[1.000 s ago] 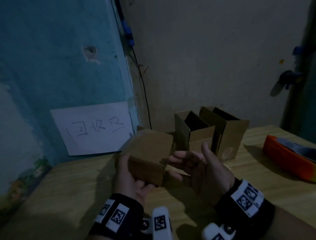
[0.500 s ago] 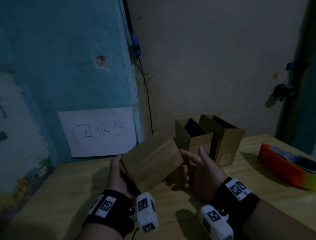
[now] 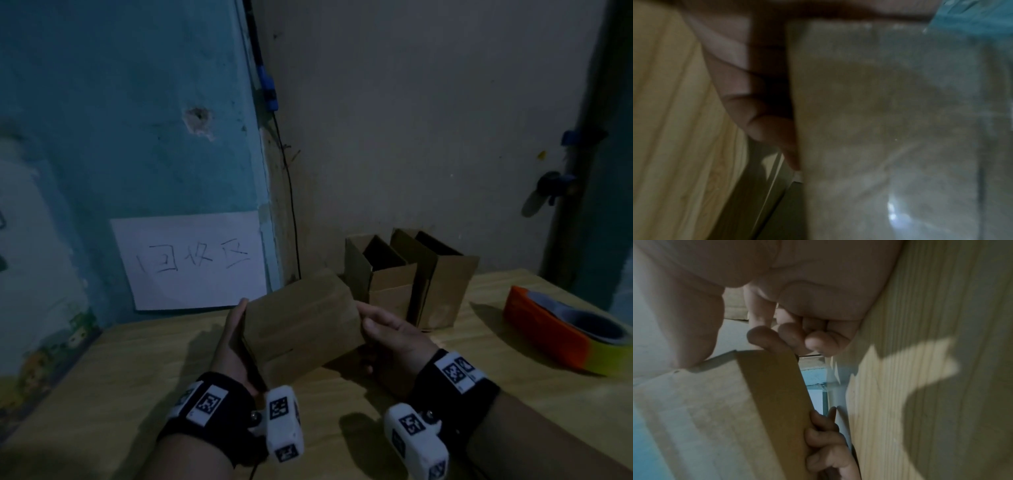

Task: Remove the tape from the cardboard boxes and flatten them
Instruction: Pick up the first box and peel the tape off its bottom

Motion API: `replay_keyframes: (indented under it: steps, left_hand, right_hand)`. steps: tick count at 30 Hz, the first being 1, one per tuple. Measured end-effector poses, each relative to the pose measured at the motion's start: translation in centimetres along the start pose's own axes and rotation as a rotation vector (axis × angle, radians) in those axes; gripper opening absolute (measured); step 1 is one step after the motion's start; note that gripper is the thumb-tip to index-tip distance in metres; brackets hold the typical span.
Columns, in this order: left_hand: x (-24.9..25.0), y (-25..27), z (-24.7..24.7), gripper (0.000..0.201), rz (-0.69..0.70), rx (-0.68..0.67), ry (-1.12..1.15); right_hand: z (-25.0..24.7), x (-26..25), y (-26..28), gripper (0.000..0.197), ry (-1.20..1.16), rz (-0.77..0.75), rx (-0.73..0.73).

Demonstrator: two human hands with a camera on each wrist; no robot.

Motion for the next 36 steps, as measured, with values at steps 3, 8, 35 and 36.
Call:
replay_keyframes:
  steps: [3, 8, 35, 36]
  left_hand:
    - [-0.2, -0.3, -0.3, 0.071, -0.024, 0.027, 0.013]
    - [-0.8, -1.5, -0.9, 0.078, -0.067, 0.048, -0.008]
    - [-1.6, -1.3, 1.1, 0.063, -0.042, -0.078, 0.135]
    - [-1.5, -1.3, 1.4, 0.059, -0.036, -0.090, 0.139]
  right_hand:
    - [-0.3, -0.1, -0.2, 0.078, 0.009, -0.001, 0.022]
    - [-0.4, -0.5, -0.1, 0.062, 0.032, -0.006, 0.078]
    - [-0.9, -1.0, 1.1, 0.029, -0.033, -0.024, 0.158]
    - [-0.8, -1.2, 1.2, 0.025, -0.036, -0.032, 0.177]
Point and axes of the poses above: each hand's wrist, its own y-axis away from the middle knuckle, its own z-axis out of the palm, x = y × z, the point moved 9 cm from there along -y, towards the middle knuckle, and after that the axes turned 13 degrees about -x, right-handed, at the moved point
